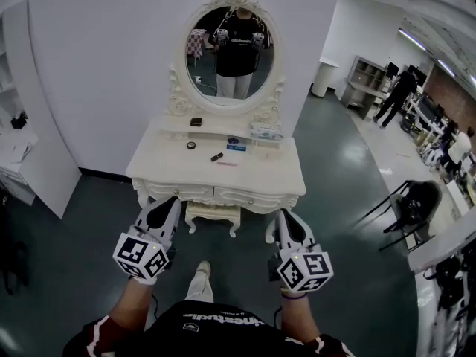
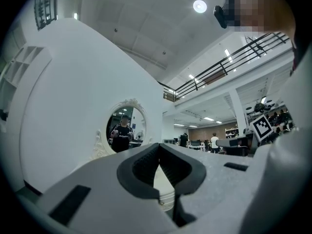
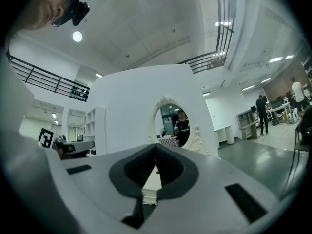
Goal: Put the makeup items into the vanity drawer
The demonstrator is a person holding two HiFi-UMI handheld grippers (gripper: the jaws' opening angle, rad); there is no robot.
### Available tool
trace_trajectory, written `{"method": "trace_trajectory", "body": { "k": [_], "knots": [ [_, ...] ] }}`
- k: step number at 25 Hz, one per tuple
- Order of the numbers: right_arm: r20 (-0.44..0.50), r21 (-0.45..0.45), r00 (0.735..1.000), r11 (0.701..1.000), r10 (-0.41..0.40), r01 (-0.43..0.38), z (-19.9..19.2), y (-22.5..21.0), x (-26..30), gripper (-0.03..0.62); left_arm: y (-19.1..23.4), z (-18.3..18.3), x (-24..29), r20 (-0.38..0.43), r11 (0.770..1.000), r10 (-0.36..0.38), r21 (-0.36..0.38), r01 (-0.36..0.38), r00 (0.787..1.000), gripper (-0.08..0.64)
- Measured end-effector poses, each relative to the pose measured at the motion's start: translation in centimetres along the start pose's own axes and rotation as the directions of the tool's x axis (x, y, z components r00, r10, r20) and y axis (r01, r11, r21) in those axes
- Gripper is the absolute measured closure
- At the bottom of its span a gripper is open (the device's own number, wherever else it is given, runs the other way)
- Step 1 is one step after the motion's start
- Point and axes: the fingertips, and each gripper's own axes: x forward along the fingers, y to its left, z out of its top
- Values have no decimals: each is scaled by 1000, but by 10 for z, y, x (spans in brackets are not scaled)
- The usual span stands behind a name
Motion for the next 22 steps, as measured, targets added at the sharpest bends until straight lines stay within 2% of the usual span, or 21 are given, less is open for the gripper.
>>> {"method": "trace_trajectory", "body": {
  "k": [11,22],
  "knots": [
    [-7,-1,1000,1000,-7,7,4,-13,43,591,24,0,43,-7,1000,-21,1,21,1000,555],
    [-31,17,999,999,-30,31,2,-35,91,591,51,-10,97,-49,999,-44,-8,44,998,555]
  ]
}}
